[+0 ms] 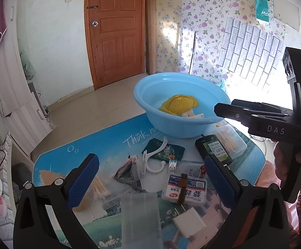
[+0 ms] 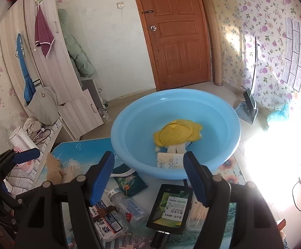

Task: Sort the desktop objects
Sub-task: 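Move the left tool to the clear plastic box while the right tool approaches the black bottle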

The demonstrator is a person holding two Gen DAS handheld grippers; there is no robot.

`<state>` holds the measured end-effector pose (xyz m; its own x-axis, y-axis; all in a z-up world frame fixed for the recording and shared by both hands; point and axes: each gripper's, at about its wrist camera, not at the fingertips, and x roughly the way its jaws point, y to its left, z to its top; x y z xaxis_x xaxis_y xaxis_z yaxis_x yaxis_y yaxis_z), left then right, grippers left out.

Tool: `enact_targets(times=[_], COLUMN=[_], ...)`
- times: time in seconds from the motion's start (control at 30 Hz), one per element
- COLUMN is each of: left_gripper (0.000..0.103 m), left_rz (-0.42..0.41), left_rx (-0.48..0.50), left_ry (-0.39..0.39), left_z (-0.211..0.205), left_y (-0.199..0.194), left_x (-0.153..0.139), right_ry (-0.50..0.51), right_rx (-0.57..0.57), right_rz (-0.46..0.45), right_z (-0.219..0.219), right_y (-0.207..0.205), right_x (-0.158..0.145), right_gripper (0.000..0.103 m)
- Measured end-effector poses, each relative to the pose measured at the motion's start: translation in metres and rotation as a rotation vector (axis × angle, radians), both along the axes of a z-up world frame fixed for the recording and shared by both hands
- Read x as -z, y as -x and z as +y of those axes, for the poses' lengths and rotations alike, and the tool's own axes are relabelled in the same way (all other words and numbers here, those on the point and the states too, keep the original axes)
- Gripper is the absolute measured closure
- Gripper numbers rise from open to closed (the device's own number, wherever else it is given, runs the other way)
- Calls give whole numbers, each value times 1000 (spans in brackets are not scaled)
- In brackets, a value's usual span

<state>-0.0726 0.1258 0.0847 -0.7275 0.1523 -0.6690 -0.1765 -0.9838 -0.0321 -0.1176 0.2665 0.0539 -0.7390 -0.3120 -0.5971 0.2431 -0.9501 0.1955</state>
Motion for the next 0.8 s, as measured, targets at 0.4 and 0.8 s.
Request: enact_targets(times=[0.4, 0.8], left_gripper=[1, 1], left_rz=[-46, -99], left_rx=[-35, -64], left_ry=[2, 10], left_z=[-15, -25], left_y=[-24, -41], left_x=[21, 47], right_ry=[-2, -40], right_rx=[-20, -32], right_rz=[-23, -57], right_z=[-4, -3], right_y=[-28, -51], right_x=[13, 35], right_gripper=[34, 34])
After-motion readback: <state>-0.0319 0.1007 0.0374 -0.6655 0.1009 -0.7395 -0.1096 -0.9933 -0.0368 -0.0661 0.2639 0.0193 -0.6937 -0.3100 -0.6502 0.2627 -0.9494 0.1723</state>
